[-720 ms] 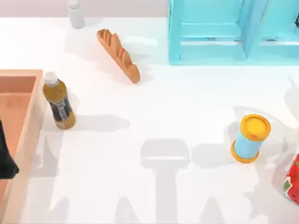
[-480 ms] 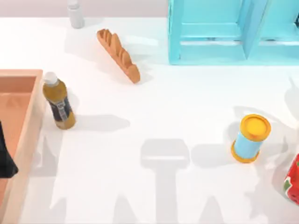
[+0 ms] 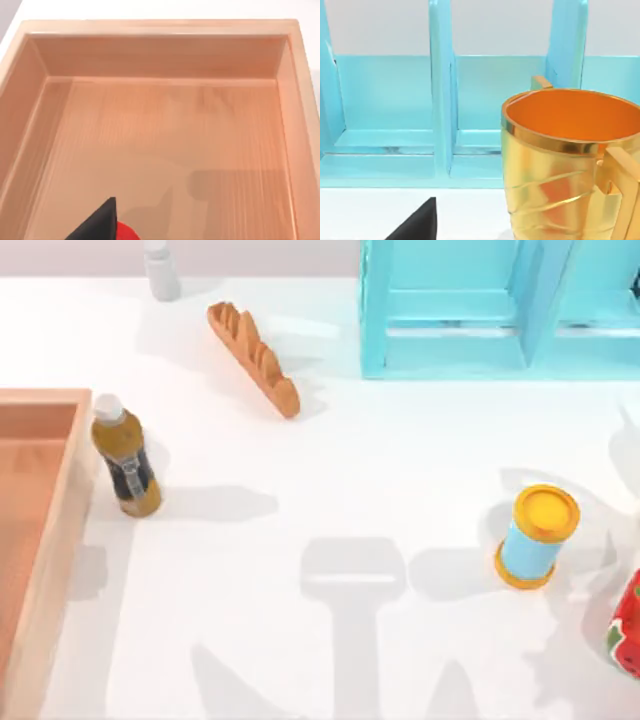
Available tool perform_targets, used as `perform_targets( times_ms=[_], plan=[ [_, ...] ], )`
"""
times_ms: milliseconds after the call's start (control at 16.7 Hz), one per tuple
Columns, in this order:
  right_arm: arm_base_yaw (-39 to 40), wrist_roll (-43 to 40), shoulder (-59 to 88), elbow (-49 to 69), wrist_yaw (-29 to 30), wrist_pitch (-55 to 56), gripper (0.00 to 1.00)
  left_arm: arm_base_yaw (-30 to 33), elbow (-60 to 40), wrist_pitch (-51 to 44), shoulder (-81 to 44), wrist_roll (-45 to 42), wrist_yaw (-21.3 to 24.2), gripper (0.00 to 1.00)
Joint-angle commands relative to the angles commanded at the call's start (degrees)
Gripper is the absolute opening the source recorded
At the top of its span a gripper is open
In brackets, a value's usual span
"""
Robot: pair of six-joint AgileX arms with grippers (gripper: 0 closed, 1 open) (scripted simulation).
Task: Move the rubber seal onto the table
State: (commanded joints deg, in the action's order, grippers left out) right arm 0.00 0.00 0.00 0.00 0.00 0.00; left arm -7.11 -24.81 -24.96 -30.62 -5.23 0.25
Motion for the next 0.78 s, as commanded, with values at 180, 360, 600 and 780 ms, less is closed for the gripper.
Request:
perform_targets(
  times_ms=[180, 360, 600, 780],
  plan=[
    [0.0, 0.0, 0.0, 0.0, 0.0, 0.0, 1.0, -2.8, -12.25, -11.44, -14.07, -3.05, 0.1, 1.0],
    [0.0, 0.0, 0.0, 0.0, 0.0, 0.0, 1.0, -5.32, -24.9, -22.25, -27.55, -6.46, 0.02, 1.0],
    [0.0, 0.0, 0.0, 0.0, 0.0, 0.0, 1.0, -8.5, -39.64, -35.31, -43.86, -10.69, -0.45, 1.0],
    [0.0, 0.0, 0.0, 0.0, 0.0, 0.0, 1.0, -10.5, -47.61, -43.38, -54.17, -13.09, -0.74, 1.0]
  ],
)
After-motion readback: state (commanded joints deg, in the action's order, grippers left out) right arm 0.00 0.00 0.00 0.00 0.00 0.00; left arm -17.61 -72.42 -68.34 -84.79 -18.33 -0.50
